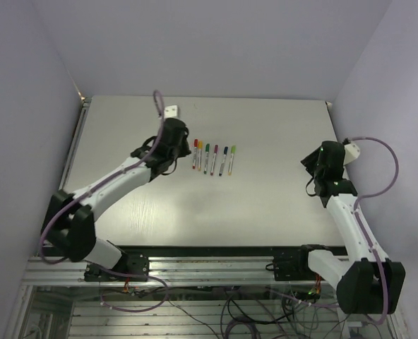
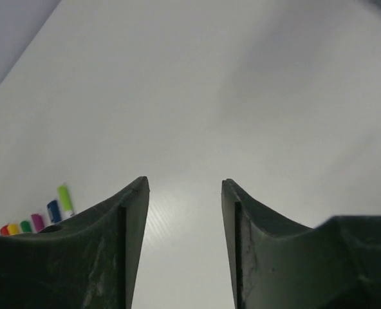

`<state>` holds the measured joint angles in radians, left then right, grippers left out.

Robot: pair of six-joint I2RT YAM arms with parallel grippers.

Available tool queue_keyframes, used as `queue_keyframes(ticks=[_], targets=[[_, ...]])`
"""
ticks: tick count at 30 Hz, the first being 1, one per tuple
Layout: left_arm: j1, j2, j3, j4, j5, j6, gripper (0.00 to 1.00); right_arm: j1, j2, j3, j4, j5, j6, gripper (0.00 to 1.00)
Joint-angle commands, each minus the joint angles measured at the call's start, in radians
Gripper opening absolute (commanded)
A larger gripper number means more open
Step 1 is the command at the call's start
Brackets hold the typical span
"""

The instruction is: Insert the pens into the pen caps

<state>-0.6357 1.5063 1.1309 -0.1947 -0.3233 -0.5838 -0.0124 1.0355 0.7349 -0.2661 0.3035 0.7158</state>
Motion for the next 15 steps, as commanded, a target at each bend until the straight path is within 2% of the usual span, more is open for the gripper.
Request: queue_keyframes(ticks=[1,4,8,12,15], targets=[[0.037,-0.157,-0.055,-0.021,-0.146,0.017,0.35,-0.011,-0.083,-0.019,-0.101,0.148,0.041,0.54],[0.051,-0.235,-0.091,-0.056,-0.2,0.013,0.35,-0.009,-0.103,-0.019,-0.146,0.162,0.058,0.65],[0.057,-0.293,-0.117,-0.099,-0.243,-0.01,0.35,-0.01,-0.033,0.026,-0.283,0.213,0.142,0.83],[0.06,-0.311,-0.121,-0.12,-0.257,-0.023,0.35,-0.01,0.059,0.083,-0.393,0.235,0.174,0.84],[0.059,-0.31,-0.118,-0.133,-0.264,-0.025,0.35,-0.01,0.073,0.091,-0.388,0.204,0.135,0.84]])
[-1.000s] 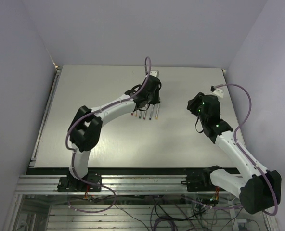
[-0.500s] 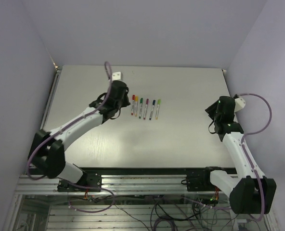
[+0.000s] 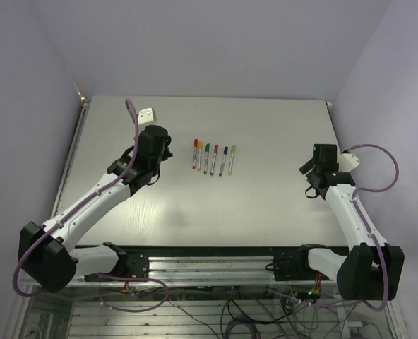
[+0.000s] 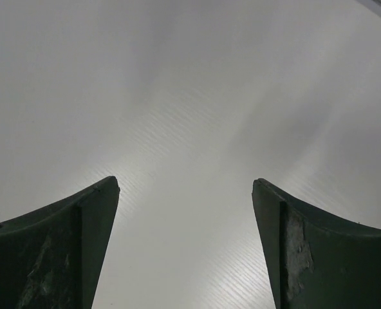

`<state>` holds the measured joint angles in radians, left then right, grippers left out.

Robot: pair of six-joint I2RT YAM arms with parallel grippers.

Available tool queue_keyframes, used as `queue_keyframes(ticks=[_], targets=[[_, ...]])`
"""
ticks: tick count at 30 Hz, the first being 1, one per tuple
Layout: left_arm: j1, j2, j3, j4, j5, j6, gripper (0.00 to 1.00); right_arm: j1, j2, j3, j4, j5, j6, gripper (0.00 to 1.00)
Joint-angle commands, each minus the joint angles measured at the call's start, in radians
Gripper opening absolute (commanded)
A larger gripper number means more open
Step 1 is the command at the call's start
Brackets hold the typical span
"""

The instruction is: Insert the pens into the pen caps

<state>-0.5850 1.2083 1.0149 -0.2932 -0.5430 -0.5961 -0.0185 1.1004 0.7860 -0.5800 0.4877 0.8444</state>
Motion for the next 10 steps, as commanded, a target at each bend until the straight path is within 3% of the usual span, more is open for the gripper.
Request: queue_keyframes(ticks=[1,10], targets=[[0.008,-0.012,-0.002,-0.035,-0.046,-0.013,0.35,-0.004,-0.001,0.033,-0.063,0.015,0.003,0.84],[0.01,-0.019,-0.012,-0.033,-0.054,-0.023,0.35,-0.003,-0.059,0.002,-0.038,0.007,-0.013,0.84]])
